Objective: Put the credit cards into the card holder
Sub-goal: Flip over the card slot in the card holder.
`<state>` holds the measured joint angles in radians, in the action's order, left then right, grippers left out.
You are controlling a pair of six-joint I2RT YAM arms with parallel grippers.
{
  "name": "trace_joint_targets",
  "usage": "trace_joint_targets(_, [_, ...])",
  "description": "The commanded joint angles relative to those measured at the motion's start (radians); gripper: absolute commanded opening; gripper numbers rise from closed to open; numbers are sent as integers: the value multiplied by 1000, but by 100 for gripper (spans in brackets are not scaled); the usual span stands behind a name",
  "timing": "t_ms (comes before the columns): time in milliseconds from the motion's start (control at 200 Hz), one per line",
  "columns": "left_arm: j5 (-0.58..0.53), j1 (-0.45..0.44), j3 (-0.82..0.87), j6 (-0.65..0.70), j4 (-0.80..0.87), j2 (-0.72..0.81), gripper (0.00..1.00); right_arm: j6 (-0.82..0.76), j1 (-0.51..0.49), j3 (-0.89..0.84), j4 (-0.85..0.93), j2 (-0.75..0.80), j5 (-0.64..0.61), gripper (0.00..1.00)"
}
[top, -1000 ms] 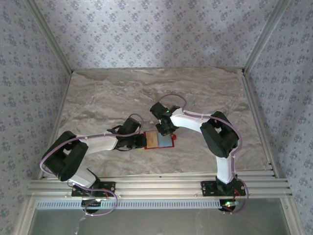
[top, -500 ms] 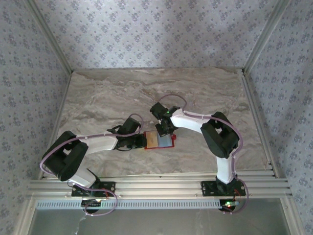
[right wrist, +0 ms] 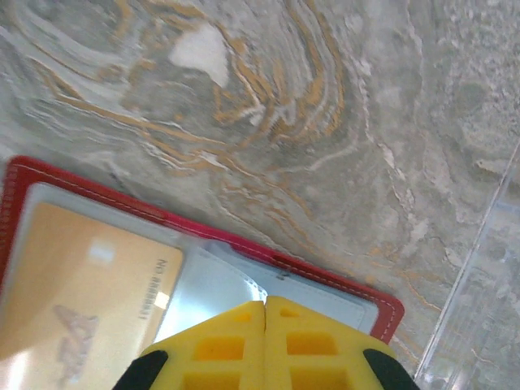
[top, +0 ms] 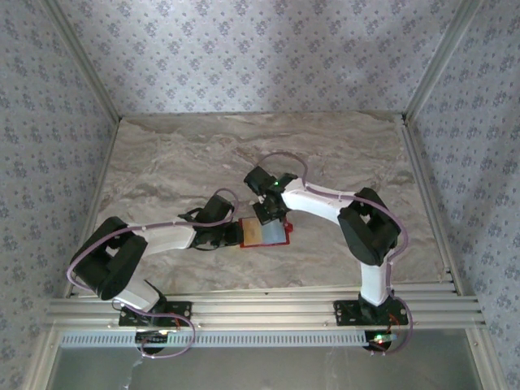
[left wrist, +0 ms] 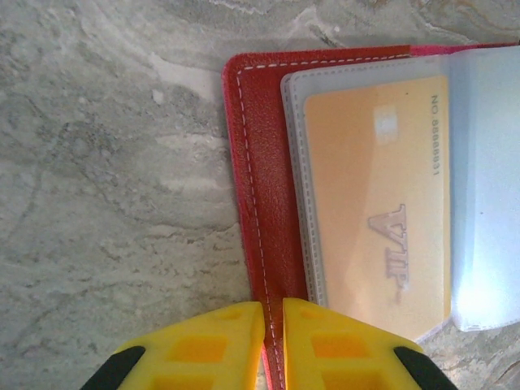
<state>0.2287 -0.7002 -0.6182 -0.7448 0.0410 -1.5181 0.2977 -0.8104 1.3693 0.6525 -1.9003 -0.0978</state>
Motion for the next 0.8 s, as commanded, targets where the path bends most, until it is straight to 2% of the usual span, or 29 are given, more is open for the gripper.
trace_joint_targets(0, [1, -10, 20, -2, -15, -69, 15, -6, -2, 30, 27, 27, 95, 0])
trace_joint_targets(90, [3, -12, 18, -4, -19, -72, 15, 0, -1, 29, 9, 20, 141, 1])
trace_joint_targets(220, [7, -13, 17, -9, -26, -75, 15, 15, 11, 6, -46, 15, 245, 10])
trace_joint_targets(465, [5, -13, 21, -16, -23, -57, 15, 77, 37, -57, -191, 10, 370, 26])
trace_joint_targets(795, [-3, 1, 30, -16, 25, 23, 18, 114, 62, -91, -270, 6, 437, 44])
